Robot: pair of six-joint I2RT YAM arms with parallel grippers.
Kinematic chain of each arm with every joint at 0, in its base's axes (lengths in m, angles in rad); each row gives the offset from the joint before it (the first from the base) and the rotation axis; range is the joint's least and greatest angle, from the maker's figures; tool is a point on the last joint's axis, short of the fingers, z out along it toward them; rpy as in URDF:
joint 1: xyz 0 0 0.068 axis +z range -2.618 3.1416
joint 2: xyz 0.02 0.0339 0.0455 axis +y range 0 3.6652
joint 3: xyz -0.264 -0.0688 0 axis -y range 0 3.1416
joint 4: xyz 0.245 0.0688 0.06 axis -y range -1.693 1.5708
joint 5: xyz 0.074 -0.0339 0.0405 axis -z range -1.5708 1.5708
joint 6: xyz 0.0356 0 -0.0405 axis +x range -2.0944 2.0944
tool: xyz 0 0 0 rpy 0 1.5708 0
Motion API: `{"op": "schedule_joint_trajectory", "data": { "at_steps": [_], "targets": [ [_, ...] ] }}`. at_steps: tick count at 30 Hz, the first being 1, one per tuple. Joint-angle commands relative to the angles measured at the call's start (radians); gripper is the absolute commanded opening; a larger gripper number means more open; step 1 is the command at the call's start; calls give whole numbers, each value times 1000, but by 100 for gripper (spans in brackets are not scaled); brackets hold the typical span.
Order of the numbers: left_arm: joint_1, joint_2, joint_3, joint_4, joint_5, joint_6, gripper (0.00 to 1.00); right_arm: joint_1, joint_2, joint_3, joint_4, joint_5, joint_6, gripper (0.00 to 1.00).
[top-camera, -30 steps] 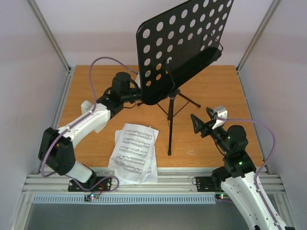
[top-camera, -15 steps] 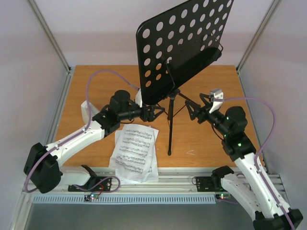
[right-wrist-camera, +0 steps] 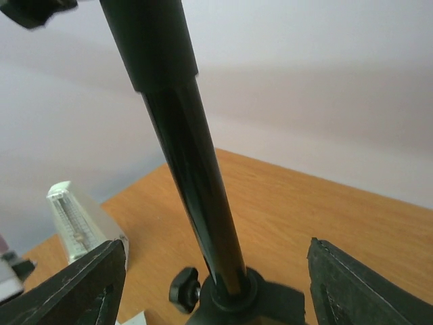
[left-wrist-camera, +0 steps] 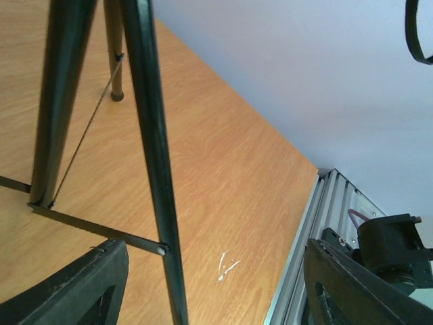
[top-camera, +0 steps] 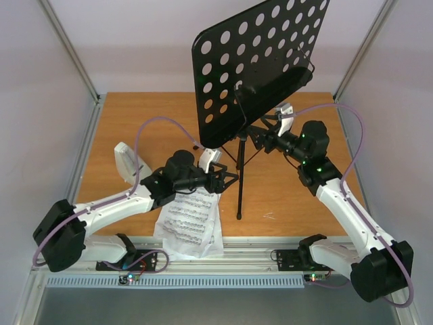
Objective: Pack up the instrument practice props
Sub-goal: Unscrew the knob on the music stand, then close the music stand at the center of the board.
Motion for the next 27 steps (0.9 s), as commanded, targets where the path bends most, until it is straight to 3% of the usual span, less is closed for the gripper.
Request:
{"op": "schedule_joint_trajectory", "data": {
  "at_steps": [1,10,17,27],
  "targets": [
    [-28,35,-15,129,-44,-20,72,8,30,45,106,-40,-44,74],
    [-38,46,-23,132,-77,-7,71,11,129,88,164,-89,-71,65],
    [-37,99,-14,111,-106,10,70,15,170,82,196,-82,-79,64],
    [-37,132,-9,129,-109,6,69,30,201,51,283,-74,-73,50]
  ]
}}
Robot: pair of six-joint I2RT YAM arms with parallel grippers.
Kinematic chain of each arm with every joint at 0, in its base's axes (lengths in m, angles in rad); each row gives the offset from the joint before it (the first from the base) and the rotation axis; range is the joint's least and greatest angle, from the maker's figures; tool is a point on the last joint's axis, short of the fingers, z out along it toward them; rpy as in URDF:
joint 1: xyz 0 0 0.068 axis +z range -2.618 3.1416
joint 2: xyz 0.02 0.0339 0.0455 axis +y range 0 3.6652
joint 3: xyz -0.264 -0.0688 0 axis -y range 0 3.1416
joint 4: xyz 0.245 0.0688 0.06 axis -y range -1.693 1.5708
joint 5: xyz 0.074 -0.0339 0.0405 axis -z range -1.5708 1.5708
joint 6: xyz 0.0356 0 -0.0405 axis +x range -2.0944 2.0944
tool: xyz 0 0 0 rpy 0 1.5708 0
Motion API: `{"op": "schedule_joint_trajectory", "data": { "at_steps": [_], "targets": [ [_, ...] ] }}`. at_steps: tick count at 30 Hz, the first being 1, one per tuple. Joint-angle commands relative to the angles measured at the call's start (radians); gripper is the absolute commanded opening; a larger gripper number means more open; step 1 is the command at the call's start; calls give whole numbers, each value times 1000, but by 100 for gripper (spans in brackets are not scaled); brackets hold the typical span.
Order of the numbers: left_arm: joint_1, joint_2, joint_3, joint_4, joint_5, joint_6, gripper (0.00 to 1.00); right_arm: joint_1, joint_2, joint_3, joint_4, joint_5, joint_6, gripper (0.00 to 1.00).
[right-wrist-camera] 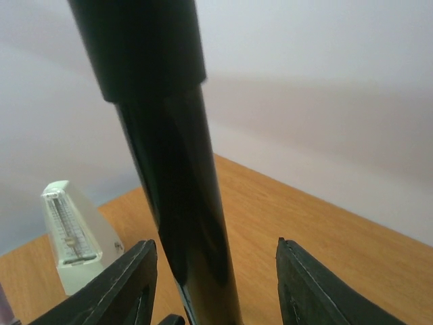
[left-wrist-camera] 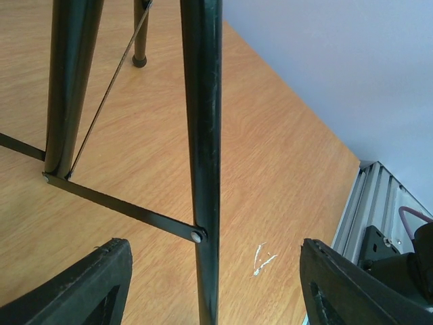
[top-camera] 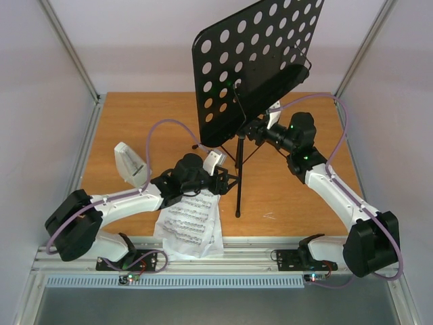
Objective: Pack up the instrument practice props
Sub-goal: Close the music stand at the center of the board.
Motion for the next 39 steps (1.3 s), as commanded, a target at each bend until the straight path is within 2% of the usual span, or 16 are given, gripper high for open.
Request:
{"op": "schedule_joint_trajectory", "data": {
  "at_steps": [1,6,18,24,35,39],
  "targets": [
    [-5,14,5,76,-21,11,69,13,2,-8,97,-3,-6,49],
    [-5,20,5,80,-22,12,69,18,10,-28,125,5,-7,44],
    [-4,16,2,76,-29,10,69,20,31,-69,162,21,-8,39],
    [-5,12,-3,72,-32,10,69,20,34,-64,178,19,-5,30],
    [-4,33,-1,73,-38,15,69,20,26,-57,194,28,-4,4],
    [-4,57,14,74,-47,22,70,28,-3,-55,183,65,-3,1]
  ]
}}
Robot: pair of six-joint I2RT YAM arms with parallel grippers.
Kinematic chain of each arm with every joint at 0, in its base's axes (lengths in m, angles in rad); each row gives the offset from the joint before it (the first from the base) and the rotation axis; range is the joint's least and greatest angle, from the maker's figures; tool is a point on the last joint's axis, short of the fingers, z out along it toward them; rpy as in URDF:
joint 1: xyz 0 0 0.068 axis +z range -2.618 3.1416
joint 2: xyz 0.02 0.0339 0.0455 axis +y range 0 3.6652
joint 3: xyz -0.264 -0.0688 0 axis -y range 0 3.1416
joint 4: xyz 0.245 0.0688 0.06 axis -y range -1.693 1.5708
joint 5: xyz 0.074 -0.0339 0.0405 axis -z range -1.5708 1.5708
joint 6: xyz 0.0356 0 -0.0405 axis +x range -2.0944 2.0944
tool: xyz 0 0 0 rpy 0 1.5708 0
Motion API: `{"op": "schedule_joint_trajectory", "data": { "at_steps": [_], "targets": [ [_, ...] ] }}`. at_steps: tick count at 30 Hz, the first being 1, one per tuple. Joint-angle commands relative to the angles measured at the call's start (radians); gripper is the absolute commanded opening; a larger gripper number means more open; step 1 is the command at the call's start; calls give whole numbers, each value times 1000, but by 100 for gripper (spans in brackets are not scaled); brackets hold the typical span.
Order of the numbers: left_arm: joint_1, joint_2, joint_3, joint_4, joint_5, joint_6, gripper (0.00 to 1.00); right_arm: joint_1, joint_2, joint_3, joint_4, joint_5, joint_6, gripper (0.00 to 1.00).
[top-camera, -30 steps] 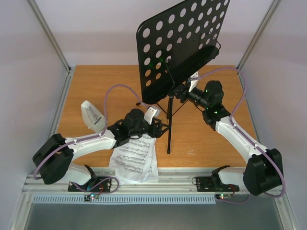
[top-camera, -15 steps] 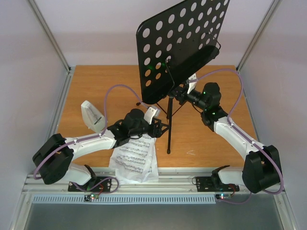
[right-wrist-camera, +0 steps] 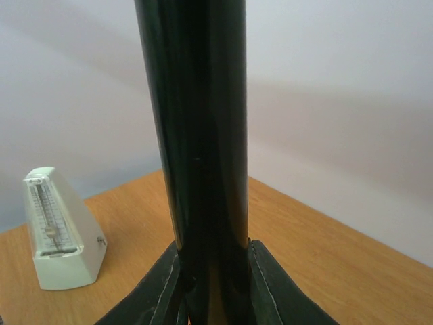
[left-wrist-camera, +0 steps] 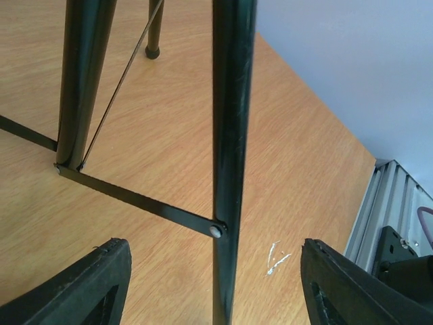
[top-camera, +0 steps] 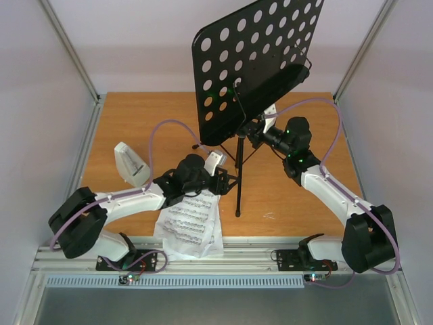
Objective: Pack up the instrument practice props
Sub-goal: Close the music stand at the center of the board.
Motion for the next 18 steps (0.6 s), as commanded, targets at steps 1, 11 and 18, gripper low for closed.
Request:
{"op": "schedule_joint_trajectory", "data": {
  "at_steps": [1,11,18],
  "targets": [
    [-6,41,19,70,-25,22,70,14,-49,8,36,60,50,1],
    [-50,135,104,84,19,33,71,37,-163,-15,-18,256,34,1],
    [-118,145,153,-11,-93,101,70,38,-215,5,-75,339,39,1]
  ]
}}
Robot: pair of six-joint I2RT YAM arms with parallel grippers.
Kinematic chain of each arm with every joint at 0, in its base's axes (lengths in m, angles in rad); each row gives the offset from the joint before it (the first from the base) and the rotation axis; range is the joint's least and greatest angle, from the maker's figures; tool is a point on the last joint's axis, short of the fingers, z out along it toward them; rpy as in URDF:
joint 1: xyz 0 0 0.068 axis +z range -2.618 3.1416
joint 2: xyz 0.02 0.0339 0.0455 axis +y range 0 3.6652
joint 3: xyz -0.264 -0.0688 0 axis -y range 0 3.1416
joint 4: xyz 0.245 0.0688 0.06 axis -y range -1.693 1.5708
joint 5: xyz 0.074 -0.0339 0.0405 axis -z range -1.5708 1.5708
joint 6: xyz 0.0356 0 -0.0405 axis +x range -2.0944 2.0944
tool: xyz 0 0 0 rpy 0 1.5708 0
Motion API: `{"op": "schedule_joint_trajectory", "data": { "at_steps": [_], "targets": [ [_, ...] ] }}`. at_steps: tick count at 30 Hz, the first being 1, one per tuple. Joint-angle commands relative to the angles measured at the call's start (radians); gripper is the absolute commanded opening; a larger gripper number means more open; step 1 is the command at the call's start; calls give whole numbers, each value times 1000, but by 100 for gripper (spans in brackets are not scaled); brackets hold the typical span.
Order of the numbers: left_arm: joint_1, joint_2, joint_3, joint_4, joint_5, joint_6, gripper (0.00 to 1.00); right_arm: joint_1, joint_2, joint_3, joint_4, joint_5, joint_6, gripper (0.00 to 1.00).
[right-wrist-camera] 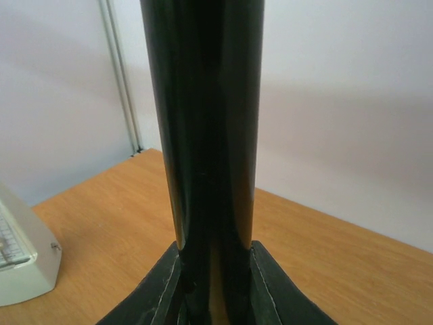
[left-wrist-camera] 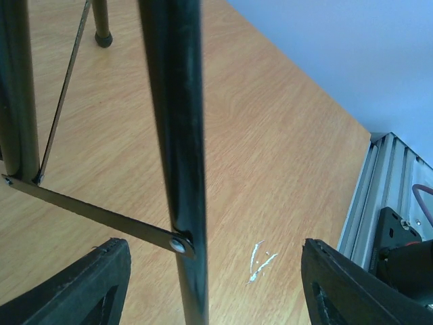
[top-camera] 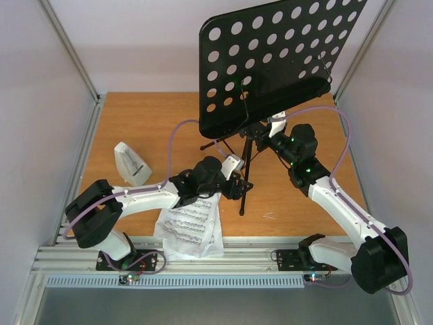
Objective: Pack up the instrument practice props
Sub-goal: Close the music stand at the center of the board.
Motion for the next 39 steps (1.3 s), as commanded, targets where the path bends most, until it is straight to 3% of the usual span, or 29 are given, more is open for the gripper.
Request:
{"op": "schedule_joint_trajectory", "data": {
  "at_steps": [1,7,13,31,39],
  "targets": [
    [-41,5,51,-24,-103,68,70,1,-65,55,59,99,51,1],
    [-83,21,73,-89,-211,116,68,3,-88,99,-11,131,69,1],
    [-86,25,59,-57,-227,103,67,6,-108,129,-64,151,66,1],
    [-91,46,45,41,-102,8,68,24,-143,275,-284,267,79,1],
    [-98,-19,21,54,-150,55,68,28,-142,305,-284,279,81,1]
  ]
}}
